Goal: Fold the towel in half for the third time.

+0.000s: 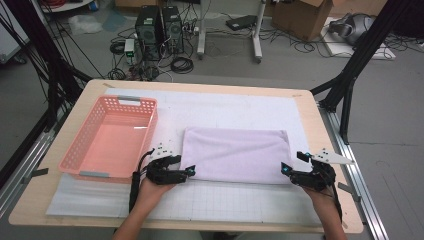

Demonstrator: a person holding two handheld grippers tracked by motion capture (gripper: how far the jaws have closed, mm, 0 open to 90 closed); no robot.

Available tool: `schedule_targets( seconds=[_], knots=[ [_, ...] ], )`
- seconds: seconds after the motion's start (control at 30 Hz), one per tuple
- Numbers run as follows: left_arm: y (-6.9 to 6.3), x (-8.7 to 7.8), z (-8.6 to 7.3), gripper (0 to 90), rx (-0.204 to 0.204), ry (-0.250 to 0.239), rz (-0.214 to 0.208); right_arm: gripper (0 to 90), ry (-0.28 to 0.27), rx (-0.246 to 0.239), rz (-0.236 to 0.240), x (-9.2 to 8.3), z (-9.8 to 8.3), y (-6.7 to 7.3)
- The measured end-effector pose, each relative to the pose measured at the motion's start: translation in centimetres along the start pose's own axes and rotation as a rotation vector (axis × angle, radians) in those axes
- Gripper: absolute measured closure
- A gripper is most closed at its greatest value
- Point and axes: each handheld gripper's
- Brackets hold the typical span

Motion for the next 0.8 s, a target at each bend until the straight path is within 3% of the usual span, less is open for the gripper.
schedule_targets(
  seconds=[0.13,0.27,0.43,0.67,0.77,0.8],
  knots=[
    [0.0,0.0,-0.3,31.1,-0.017,0.020,0.013,20.4,-0.005,0.003,0.006,0.0,0.1,0.0],
    [0.0,-0.1,-0.4,42.1,-0.052,0.048,0.051,20.3,-0.003,-0.007,0.009,0.3,0.4,0.3],
    [0.0,0.0,-0.5,44.9,-0.077,0.077,0.064,20.3,-0.006,-0.021,0.022,1.5,1.6,1.0],
    [-0.6,-0.1,-0.6,53.9,-0.050,0.098,0.091,20.3,0.025,-0.069,0.054,3.8,3.8,2.3],
    [-0.9,0.0,-0.5,70.6,-0.058,0.116,0.068,20.3,0.057,-0.099,0.067,5.2,5.4,3.1],
    [-1.0,0.0,-0.5,73.4,-0.048,0.115,0.078,20.3,0.066,-0.104,0.072,5.6,6.0,3.3]
  ],
)
Point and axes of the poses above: each handheld gripper's, and its own axes: x roughly forward along the jaws, z roughly out of its top, y roughly to its left, and after that the axes turned 14 degrees about y, right-handed
